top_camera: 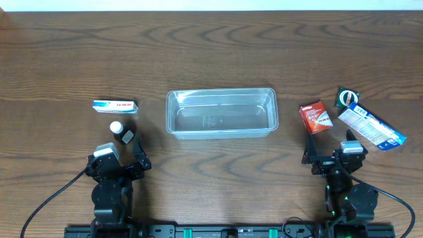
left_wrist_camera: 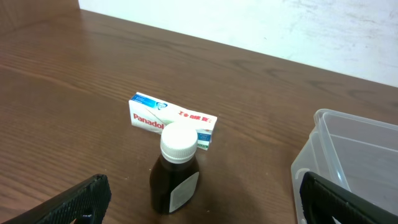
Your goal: Pack container
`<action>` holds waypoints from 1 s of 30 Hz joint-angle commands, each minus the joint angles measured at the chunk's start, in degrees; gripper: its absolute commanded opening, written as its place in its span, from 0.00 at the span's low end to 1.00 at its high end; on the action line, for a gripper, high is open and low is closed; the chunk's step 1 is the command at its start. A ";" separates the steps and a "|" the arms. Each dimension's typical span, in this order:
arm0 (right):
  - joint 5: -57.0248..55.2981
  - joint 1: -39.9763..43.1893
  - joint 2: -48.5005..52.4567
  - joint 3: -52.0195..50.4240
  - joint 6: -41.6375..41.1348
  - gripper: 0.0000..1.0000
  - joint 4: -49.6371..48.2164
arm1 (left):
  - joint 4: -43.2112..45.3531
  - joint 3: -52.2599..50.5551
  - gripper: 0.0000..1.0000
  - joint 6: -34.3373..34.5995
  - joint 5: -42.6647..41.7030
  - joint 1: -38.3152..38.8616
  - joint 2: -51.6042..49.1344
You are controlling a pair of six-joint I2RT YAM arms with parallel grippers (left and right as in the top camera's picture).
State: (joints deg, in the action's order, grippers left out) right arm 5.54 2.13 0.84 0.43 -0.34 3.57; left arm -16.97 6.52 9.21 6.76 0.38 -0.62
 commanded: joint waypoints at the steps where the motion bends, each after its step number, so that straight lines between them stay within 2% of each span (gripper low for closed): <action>1: -0.37 0.48 -0.46 -0.11 0.63 0.99 0.22 | -1.88 -0.81 0.98 0.09 -0.13 -0.33 0.39; 27: -0.44 0.48 -0.46 -0.11 0.70 0.99 0.17 | -1.88 -0.81 0.98 0.09 -0.13 -0.31 0.39; 30: -3.30 0.48 -0.46 -0.11 3.45 0.99 0.35 | -1.88 -0.81 0.98 0.09 -0.13 -0.31 0.39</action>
State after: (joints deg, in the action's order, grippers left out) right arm 4.86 2.13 0.84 0.43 0.47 3.62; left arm -16.97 6.52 9.21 6.76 0.38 -0.62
